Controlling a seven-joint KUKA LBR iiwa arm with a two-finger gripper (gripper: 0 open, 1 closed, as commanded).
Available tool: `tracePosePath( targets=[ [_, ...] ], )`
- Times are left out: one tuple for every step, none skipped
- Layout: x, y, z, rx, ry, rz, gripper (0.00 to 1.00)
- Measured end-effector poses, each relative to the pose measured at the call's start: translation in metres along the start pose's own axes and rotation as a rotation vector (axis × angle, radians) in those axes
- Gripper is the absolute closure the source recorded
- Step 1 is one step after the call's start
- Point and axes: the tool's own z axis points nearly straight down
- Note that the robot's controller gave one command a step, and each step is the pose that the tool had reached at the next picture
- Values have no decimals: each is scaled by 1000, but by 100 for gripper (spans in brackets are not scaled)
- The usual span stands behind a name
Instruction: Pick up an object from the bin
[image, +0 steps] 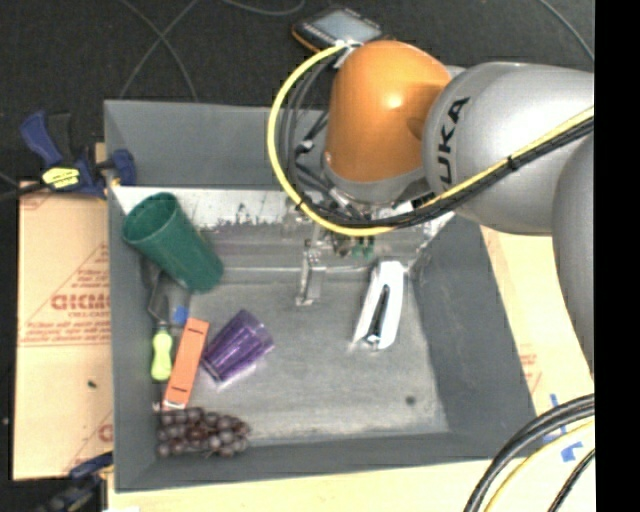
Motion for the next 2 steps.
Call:
tracePosePath(
  targets=[
    [-1,0,-5,-1,-9,2,0],
    [19,39,93,0,-11,-196,0]
  ],
)
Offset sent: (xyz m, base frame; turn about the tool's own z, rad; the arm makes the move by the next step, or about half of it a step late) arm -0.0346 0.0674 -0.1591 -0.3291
